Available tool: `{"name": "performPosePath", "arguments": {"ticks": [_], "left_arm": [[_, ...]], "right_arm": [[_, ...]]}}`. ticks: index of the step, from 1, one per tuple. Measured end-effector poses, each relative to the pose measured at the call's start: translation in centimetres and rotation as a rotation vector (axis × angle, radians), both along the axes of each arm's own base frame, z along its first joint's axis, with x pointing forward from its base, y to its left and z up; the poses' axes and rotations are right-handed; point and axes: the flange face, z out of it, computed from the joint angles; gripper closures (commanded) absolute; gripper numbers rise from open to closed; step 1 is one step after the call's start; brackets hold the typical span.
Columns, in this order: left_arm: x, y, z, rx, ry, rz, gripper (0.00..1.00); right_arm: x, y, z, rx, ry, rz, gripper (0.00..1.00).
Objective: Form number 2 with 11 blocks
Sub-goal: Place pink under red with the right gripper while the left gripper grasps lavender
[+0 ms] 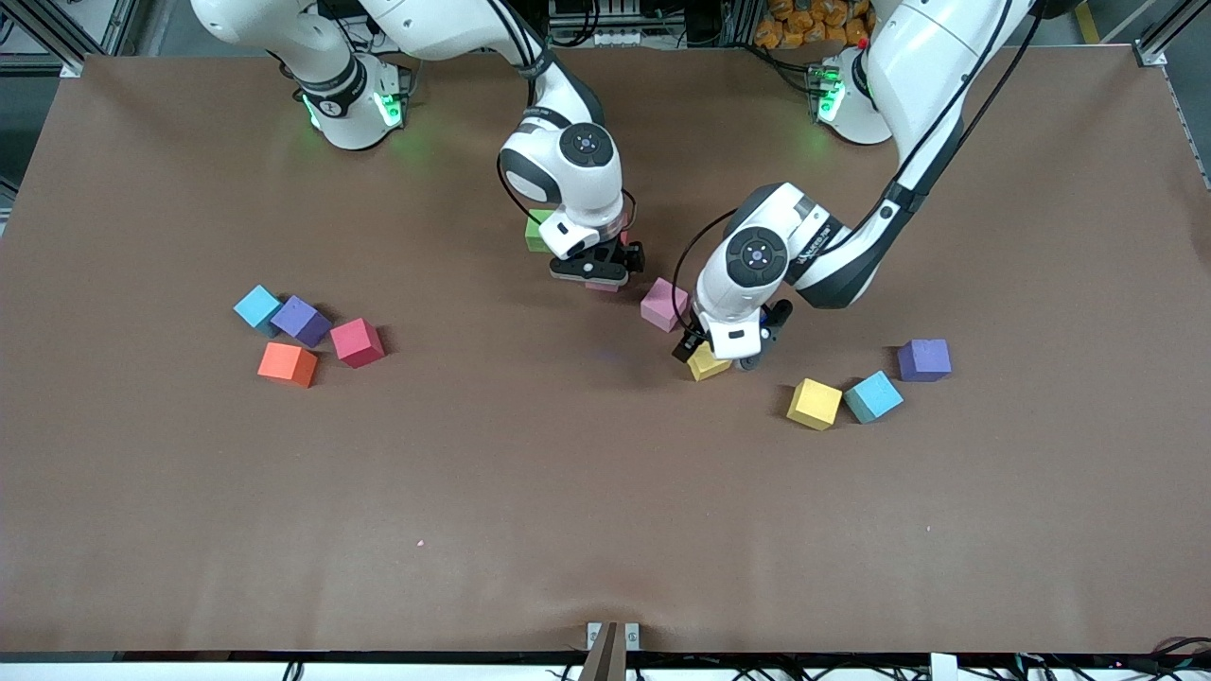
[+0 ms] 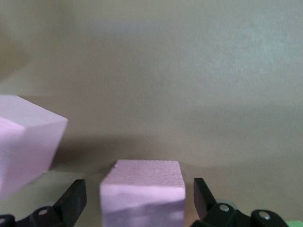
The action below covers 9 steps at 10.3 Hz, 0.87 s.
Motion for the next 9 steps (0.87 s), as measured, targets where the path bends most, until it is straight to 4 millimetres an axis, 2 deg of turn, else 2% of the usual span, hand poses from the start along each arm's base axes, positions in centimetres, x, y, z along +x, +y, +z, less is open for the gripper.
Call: {"name": "performPosePath", "arguments": {"ticks": [3,7,9], "left_arm": [[-3.9,-3.1,-1.4,0.028,0.034,0.001,0.0],[-6.2,-3.1,-3.2,0.05,0.067,0.003,0.0],[-6.7,-3.5,-3.6,0.029,0.055,0.023,0.0]], "right_arm": [[2.2,-1.0,4.3,-0.01,-0.014,-0.002,0.0],[1.7,-2.6,7.7,-0.093,0.021,0.119,0.0],[3.1,-5.4,9.4,-0.125,0.036,0.173,0.0]]}}
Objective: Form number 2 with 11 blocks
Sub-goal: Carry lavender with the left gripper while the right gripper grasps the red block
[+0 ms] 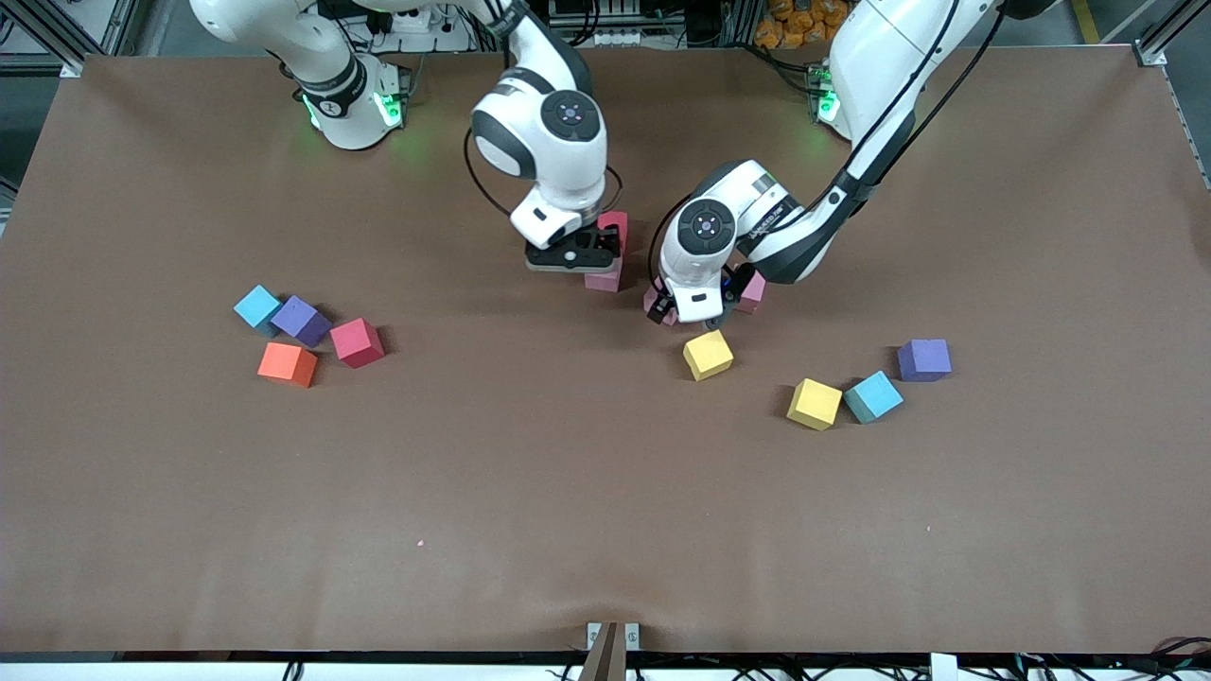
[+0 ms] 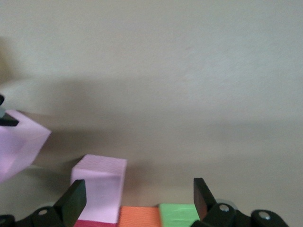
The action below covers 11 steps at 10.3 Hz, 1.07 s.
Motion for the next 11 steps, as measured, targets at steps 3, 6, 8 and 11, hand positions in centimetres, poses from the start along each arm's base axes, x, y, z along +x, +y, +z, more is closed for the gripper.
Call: {"name": "performPosePath", "arguments": {"ticks": [3,6,8,11], "left_arm": [[-0.4,-0.6,-0.8,-0.015,-0.001,0.015,0.87],[0.4,-0.6,-0.7,-0.023,-0.021,-0.006,0.96],[1.5,-1.2,-0.5,-0.021,-0.084,-0.132,0.94],[2.8,-2.3,0.9,-0.068,-0.144,-0.385,0.93]], "right_arm": [[4.6,-8.6,-0.4,-0.057,0.03,0.109,0.0],[7.2,-18.1,-3.6,-0.055,0.05,0.192,0.0],[8.9,-23.5,-4.5,-0.057,0.079,0.284,0.0],[10.7,-31.2,-4.8,-0.054,0.115,0.377,0.0]]}}
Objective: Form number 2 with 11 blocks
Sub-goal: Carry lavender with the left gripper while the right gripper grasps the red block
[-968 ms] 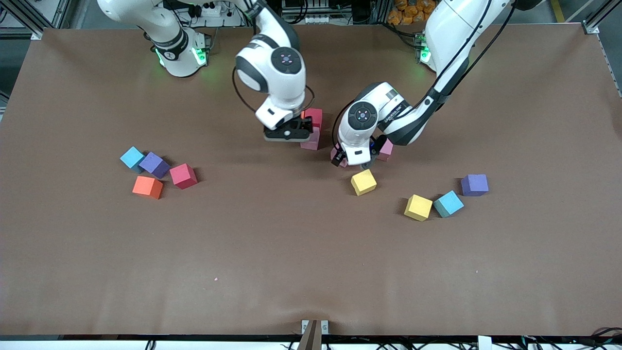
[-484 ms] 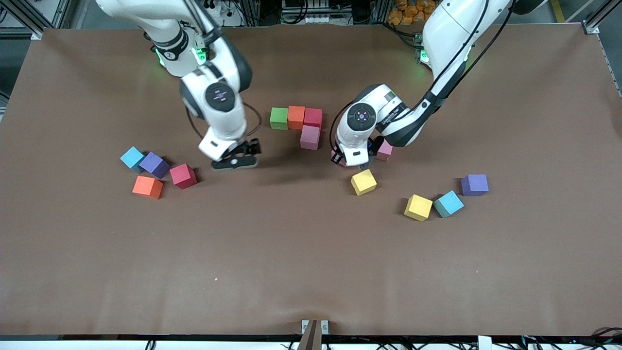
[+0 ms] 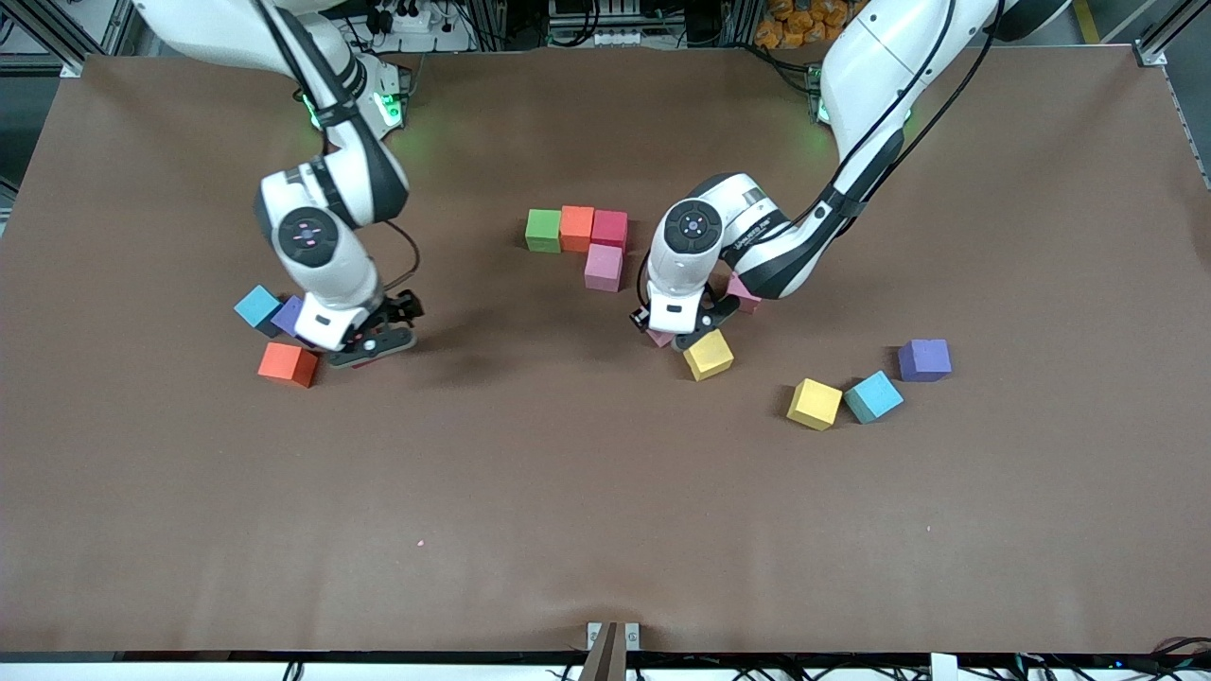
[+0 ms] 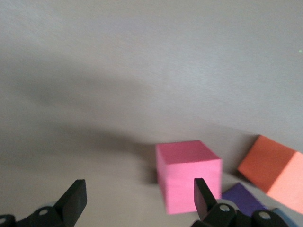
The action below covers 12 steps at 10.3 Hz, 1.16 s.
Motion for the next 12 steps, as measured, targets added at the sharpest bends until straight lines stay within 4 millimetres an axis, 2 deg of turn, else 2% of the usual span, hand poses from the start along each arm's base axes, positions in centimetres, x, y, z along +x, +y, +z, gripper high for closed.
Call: {"name": "performPosePath", "arguments": {"ticks": [2,5,8,10,11,12], "left_arm": [[0.3,-2.0,1.9,-0.037,-0.041,-0.111,0.94],[0.6,-4.0,2.6,-0.046,-0.027,-0.237,0.94],[2.8,-5.6,2.6,-0.069,0.092,-0.319,0.94],[1.6,-7.6,1.7,-0.074,0.113,-0.352,0.94],[0.8,-8.4,1.1,-0.072,0.122,-0.366,0.94],[0.0,-9.0,0.5,-0.069,0.13,-0.378,0.94]], "right_arm": [[0.5,-3.1,0.1,0.003,0.015,0.049,0.0],[0.2,-5.4,-1.4,0.021,-0.001,0.095,0.0],[-0.7,-6.0,-4.7,0.046,0.013,0.092,0.0],[-0.6,-5.9,-5.9,0.057,0.001,0.112,0.0],[-0.7,-5.9,-6.5,0.06,0.0,0.117,0.18],[-0.7,-5.8,-6.9,0.063,0.001,0.127,0.45]]}}
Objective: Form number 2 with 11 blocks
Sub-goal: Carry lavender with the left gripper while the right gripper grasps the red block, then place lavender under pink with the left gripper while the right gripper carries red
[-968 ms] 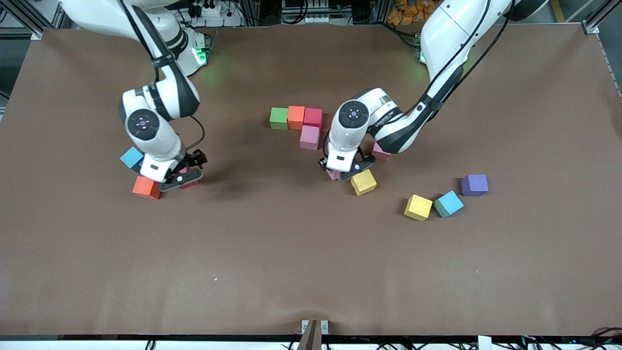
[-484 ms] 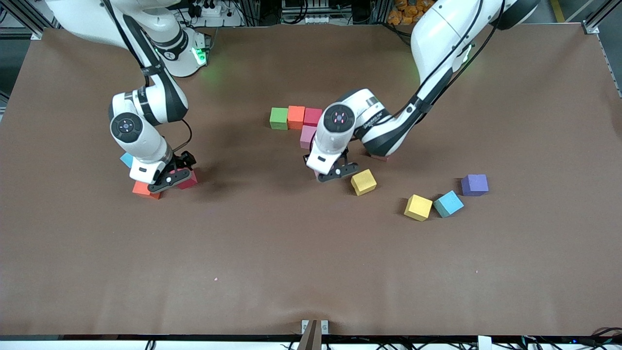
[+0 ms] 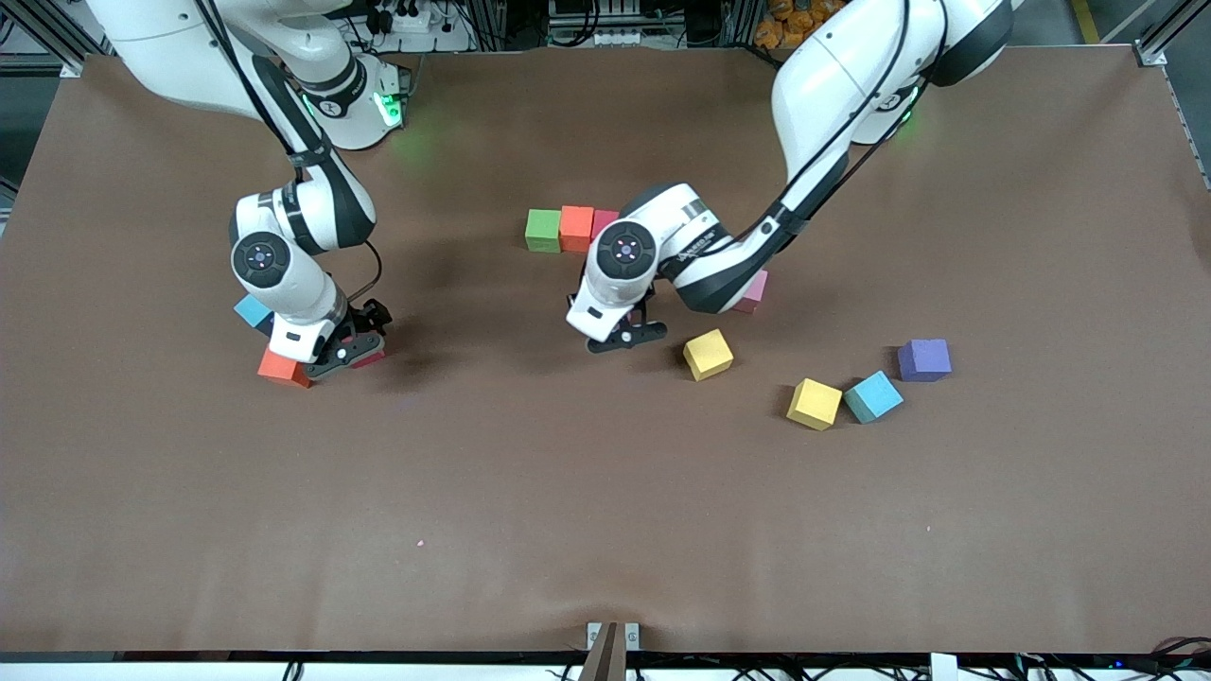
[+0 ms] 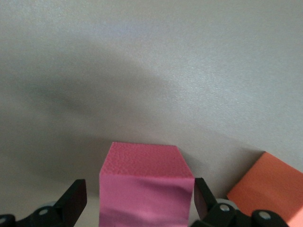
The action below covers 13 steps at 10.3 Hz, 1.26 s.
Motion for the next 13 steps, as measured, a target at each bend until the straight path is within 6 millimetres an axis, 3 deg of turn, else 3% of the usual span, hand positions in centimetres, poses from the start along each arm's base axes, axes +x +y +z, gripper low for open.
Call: {"name": "performPosePath", "arguments": {"ticks": [3,5,8,10,13], "left_arm": [[-0.8,-0.5,-1.7,0.032,-0.003,-0.02,0.94],[-1.7,-0.9,-2.1,0.057,0.004,-0.075,0.94],[-2.5,-1.4,-2.3,0.065,0.003,-0.157,0.94],[-2.9,-1.9,-2.4,0.087,-0.014,-0.181,0.94],[-2.6,-1.9,-2.3,0.096,-0.026,-0.179,0.94]], "right_arm": [[0.0,0.1,-0.2,0.002,0.001,0.016,0.72],[0.0,0.6,0.3,0.001,0.007,0.061,0.74],[-0.3,5.5,3.1,0.006,-0.012,0.384,0.74],[0.2,5.9,4.0,0.006,-0.016,0.553,0.74],[0.2,5.7,4.1,0.005,0.0,0.647,0.75]]}}
